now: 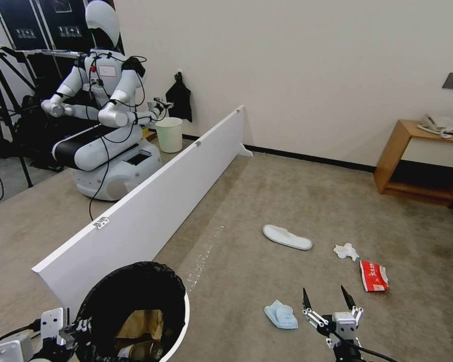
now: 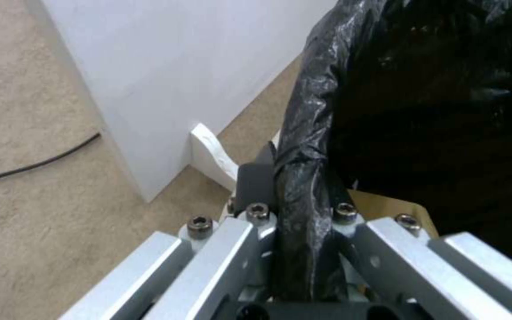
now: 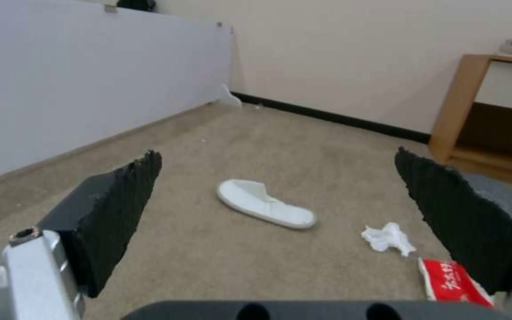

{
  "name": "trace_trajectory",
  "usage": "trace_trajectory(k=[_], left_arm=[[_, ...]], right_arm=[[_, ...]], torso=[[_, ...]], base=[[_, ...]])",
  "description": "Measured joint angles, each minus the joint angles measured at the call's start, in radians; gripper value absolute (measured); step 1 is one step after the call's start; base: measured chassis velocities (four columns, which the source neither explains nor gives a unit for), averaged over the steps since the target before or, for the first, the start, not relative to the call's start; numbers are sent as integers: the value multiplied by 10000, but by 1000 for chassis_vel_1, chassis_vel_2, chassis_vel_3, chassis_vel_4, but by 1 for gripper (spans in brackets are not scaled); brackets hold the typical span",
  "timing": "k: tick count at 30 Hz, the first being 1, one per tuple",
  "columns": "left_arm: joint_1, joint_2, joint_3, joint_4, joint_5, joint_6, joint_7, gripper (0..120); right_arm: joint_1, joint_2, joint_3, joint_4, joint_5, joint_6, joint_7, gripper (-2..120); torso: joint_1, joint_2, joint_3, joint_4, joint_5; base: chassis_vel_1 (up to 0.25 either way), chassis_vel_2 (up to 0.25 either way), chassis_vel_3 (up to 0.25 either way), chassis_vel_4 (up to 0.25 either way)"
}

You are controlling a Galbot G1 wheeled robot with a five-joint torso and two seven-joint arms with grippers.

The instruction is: Pick up the trash bin, then pick up the garbage from the floor and place it into the trash bin.

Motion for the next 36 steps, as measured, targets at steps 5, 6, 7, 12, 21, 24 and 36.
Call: trace_trajectory(k=[5, 6, 7, 12, 21, 24, 36], left_arm=[[-15, 3, 1, 2, 1, -2, 2, 3], [-15, 3, 1, 2, 1, -2, 2, 3], [-15, 4, 2, 2, 1, -2, 2, 3], [-12, -3, 2, 2, 1, -2, 3, 3], [-3, -7, 1, -13, 2, -2, 4, 3], [-4, -6, 0, -38, -1, -2, 3, 3], [1, 3, -7, -69, -19, -2, -3, 3]], right_arm=[[-32, 0, 17, -25, 0, 79, -40, 100], [-32, 0, 17, -25, 0, 79, -40, 100], [-38, 0, 26, -36, 1, 95, -41, 100], [-50, 0, 32, -38, 33, 123, -43, 100], [-51, 0, 18, -29, 46, 134, -46, 100], [-55, 0, 3, -26, 43, 136, -47, 100], [-55, 0, -41, -15, 35, 156, -69, 100]], torso=[[1, 0, 0, -1, 0], [1, 0, 0, -1, 0], [0, 0, 0, -2, 0], [0, 0, 0, -2, 0], [0, 0, 0, -2, 0], [0, 0, 0, -2, 0], [0, 0, 0, -2, 0]], base=[[-24, -17, -21, -28], [-71, -42, -54, -77], [-65, -68, -54, -77], [-68, -71, -76, -89], [-79, -81, -71, -62], [-72, -67, -65, -65], [-61, -64, -73, -66]])
